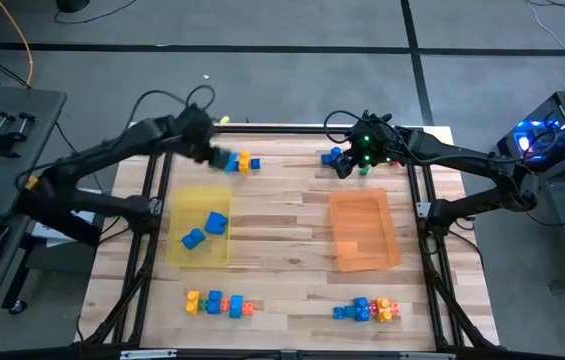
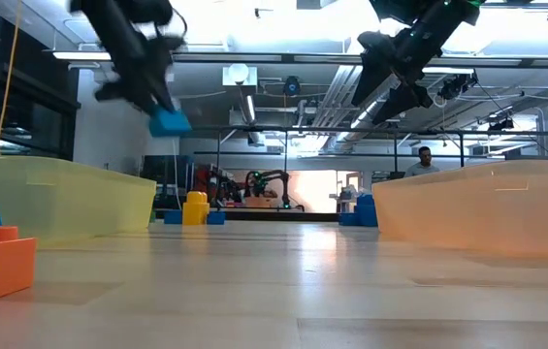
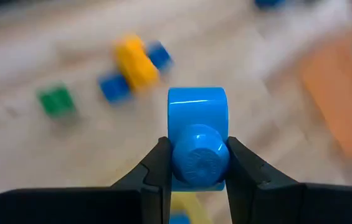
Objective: Sort blocks by size
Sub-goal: Put the large blue game piece into the yellow bin, then put the large yellow game piece into the yellow bin
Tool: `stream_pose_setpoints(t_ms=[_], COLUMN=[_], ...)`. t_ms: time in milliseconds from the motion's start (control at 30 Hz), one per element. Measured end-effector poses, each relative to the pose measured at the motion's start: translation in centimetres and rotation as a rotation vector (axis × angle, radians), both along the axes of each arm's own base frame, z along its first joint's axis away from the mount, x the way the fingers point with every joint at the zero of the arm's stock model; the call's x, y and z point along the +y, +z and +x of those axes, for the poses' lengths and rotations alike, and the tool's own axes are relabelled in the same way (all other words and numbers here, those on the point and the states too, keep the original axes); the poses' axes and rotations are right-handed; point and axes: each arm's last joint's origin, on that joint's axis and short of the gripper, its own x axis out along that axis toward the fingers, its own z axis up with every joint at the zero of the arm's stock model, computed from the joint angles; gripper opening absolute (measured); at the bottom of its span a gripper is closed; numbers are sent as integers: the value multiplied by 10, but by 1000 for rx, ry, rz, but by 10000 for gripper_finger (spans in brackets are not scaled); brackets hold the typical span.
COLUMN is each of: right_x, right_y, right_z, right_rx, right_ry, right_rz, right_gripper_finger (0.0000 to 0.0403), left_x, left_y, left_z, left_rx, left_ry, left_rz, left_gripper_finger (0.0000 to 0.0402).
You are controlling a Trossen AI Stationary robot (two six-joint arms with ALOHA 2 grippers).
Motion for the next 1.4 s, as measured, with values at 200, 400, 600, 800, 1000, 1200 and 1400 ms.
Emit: stream_pose_setpoints(t_ms=[200, 400, 600, 800, 1000, 1200, 1400], right_x=[0, 0, 0, 0, 0, 0, 3], right_y=[0, 0, 0, 0, 0, 1, 2], right_z=[0, 0, 0, 0, 0, 1, 3], right_rx=[-2, -3, -4, -3, -5, -17, -68], right_ry=[-4, -7, -6, -6, -5, 3, 70], right_rz=[3, 5, 5, 5, 3, 4, 100], right_gripper_finger=[314, 314, 314, 314, 314, 314, 314], left_x=[-69, -86, -82, -76, -86, -135, -211], left_y=[4, -4, -8, -8, -1, -7, -11], left_z=[-19, -24, -19, -19, -1, -5, -16], left_rx=[157, 328, 348, 338, 122, 255, 341], left_ry=[-76, 67, 64, 41, -160, 40, 294], left_rz=[-155, -100, -122, -160, -242, -441, -552], left_gripper_finger=[75, 82, 185, 261, 278, 279, 280])
